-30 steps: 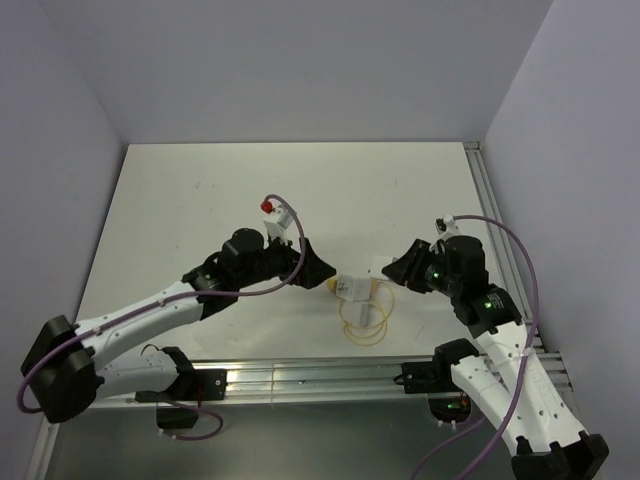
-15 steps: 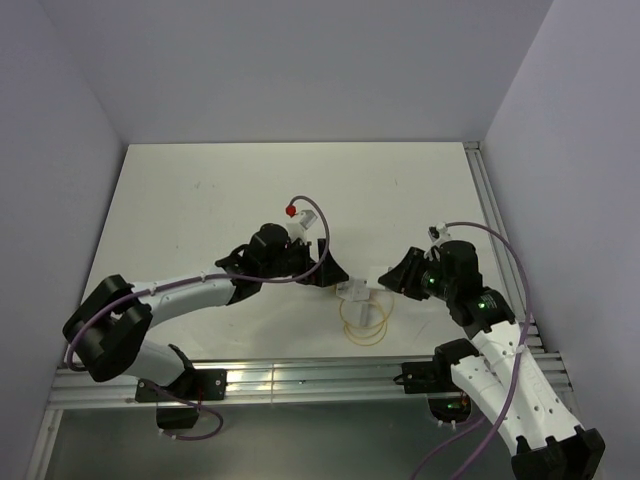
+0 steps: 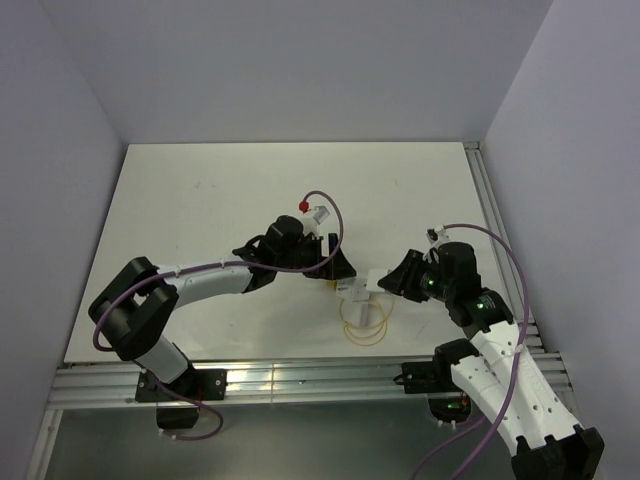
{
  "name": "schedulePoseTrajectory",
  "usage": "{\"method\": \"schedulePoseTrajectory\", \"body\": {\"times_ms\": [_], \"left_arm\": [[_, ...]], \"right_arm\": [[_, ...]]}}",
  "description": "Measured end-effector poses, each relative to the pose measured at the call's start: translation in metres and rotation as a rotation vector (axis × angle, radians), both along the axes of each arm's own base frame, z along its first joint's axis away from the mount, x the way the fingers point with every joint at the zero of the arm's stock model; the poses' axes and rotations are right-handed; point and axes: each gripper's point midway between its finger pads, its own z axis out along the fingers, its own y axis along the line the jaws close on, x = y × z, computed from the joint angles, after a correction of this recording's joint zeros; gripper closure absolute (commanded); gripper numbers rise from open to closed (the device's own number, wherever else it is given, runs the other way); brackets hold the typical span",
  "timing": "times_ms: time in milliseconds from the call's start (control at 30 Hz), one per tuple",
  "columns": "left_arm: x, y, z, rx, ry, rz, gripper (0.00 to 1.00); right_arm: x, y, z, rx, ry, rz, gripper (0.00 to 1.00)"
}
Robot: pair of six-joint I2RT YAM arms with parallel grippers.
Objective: Insert the plug
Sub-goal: Insert the plug into the socket.
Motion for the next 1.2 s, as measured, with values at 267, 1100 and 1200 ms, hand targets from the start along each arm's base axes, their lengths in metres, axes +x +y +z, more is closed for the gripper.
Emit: {"method": "schedulePoseTrajectory", "body": {"times_ms": [267,1100,1200], "left_arm": [[-0.002,-0.001,-0.003,0.002,0.011,-0.01,0.18],[-0.006,-0.009,-0.021,0.057,0.028,-0.004,0.25],[-0.006,-0.01,-0.021,0.061,0.027,-0.003,0.25]], "right_arm": [[0.002,-0.003,0.001,-0.027,-0.012,0.0,1.0],[0.002,-0.004,0.002,-0.031,-0.015,0.0,1.0],[0.002,-0.004,0.002,-0.031,-0.015,0.0,1.0]]}}
